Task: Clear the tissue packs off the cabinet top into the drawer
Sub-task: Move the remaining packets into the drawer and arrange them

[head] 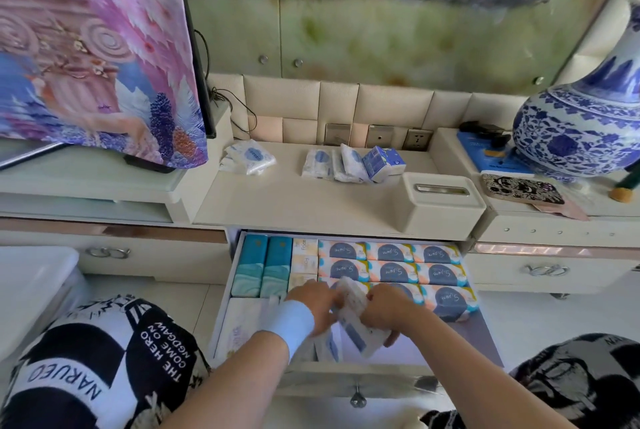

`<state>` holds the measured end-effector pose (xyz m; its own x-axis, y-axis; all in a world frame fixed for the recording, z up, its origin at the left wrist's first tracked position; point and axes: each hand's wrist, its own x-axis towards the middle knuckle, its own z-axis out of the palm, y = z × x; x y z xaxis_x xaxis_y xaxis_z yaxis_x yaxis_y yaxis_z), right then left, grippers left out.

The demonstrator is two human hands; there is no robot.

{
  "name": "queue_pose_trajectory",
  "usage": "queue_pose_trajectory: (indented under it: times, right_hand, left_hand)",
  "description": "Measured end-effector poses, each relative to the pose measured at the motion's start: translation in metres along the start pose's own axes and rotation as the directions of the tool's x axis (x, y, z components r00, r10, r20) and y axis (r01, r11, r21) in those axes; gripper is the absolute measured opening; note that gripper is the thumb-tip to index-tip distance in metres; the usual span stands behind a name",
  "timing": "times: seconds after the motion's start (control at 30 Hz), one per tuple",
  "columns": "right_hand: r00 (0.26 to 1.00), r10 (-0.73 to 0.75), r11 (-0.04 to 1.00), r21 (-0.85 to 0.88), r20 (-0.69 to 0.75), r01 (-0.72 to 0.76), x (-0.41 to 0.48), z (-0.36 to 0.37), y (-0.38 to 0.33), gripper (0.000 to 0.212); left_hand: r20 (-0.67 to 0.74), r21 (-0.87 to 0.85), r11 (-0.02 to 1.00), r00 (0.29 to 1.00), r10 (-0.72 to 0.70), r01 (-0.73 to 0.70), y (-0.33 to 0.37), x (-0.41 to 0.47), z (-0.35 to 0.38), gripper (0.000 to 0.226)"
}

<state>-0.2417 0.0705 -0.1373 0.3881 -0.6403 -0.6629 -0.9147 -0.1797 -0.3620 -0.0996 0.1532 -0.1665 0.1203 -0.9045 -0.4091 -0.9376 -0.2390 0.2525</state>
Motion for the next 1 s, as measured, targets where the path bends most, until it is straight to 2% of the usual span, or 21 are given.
queue_pose_trajectory:
  times: [0.07, 0.13, 0.23, 0.3, 0.37, 0.4, 0.5, 0.57, 0.67, 0.77, 0.9, 1.0]
  right_hand:
    - [0.996, 0.077, 0.996, -0.037, 0.051, -0.076, 0.001, 0.008, 0.001, 0.035]
    - [0.987, 0.130, 0.990, -0.073, 0.092, -0.124, 0.004, 0.018, 0.001, 0.034]
    - [0.991, 0.109, 0.960, -0.266, 0.077, -0.085, 0.011, 0.031, -0.002, 0.022]
    - [0.990, 0.097, 0.954, -0.292, 0.104, -0.063, 0.020, 0.044, -0.002, 0.039]
    - [0.984, 0.091, 0.961, -0.273, 0.152, -0.047, 0.027, 0.054, -0.006, 0.052]
    - [0.978, 0.099, 0.977, -0.205, 0.183, -0.060, 0.030, 0.056, -0.007, 0.058]
    - [0.930, 0.126, 0.988, 0.038, 0.345, -0.148, 0.031, 0.049, -0.004, 0.056]
    - [0.913, 0.145, 0.965, 0.148, 0.380, -0.215, 0.036, 0.043, 0.003, 0.055]
    - [0.916, 0.153, 0.962, 0.156, 0.370, -0.224, 0.041, 0.045, 0.006, 0.056]
    - [0.929, 0.152, 0.973, 0.115, 0.336, -0.201, 0.043, 0.052, 0.001, 0.050]
    - [0.925, 0.104, 0.935, 0.280, 0.365, -0.216, 0.043, 0.051, 0.000, 0.053]
    - [0.933, 0.090, 0.959, 0.224, 0.348, -0.176, 0.042, 0.053, -0.002, 0.063]
  left_hand:
    - [0.074, 0.190, 0.979, 0.995, 0.060, -0.073, -0.007, -0.001, 0.015, 0.051]
    - [0.099, 0.274, 0.957, 0.993, 0.068, -0.093, -0.012, 0.000, 0.027, 0.065]
    - [0.057, 0.270, 0.959, 0.996, 0.075, -0.088, -0.016, 0.004, 0.033, 0.071]
    - [0.045, 0.201, 0.976, 0.996, 0.074, -0.081, -0.019, 0.004, 0.032, 0.079]
    - [0.018, 0.116, 0.991, 0.998, 0.059, -0.060, -0.025, 0.002, 0.031, 0.081]
    - [-0.007, 0.083, 0.995, 0.999, 0.048, -0.047, -0.027, 0.001, 0.031, 0.079]
    - [-0.072, 0.084, 0.996, 0.996, 0.044, -0.037, -0.035, -0.004, 0.031, 0.076]
    - [-0.057, 0.100, 0.994, 0.997, 0.053, -0.047, -0.040, -0.008, 0.034, 0.086]
    - [-0.028, 0.113, 0.991, 0.997, 0.073, -0.070, -0.047, -0.013, 0.042, 0.102]
    - [-0.045, 0.127, 0.987, 0.994, 0.100, -0.094, -0.051, -0.013, 0.042, 0.108]
    - [-0.091, 0.173, 0.982, 0.992, 0.087, -0.071, -0.047, -0.015, 0.045, 0.101]
    - [-0.105, 0.171, 0.984, 0.992, 0.064, -0.046, -0.041, -0.015, 0.049, 0.095]
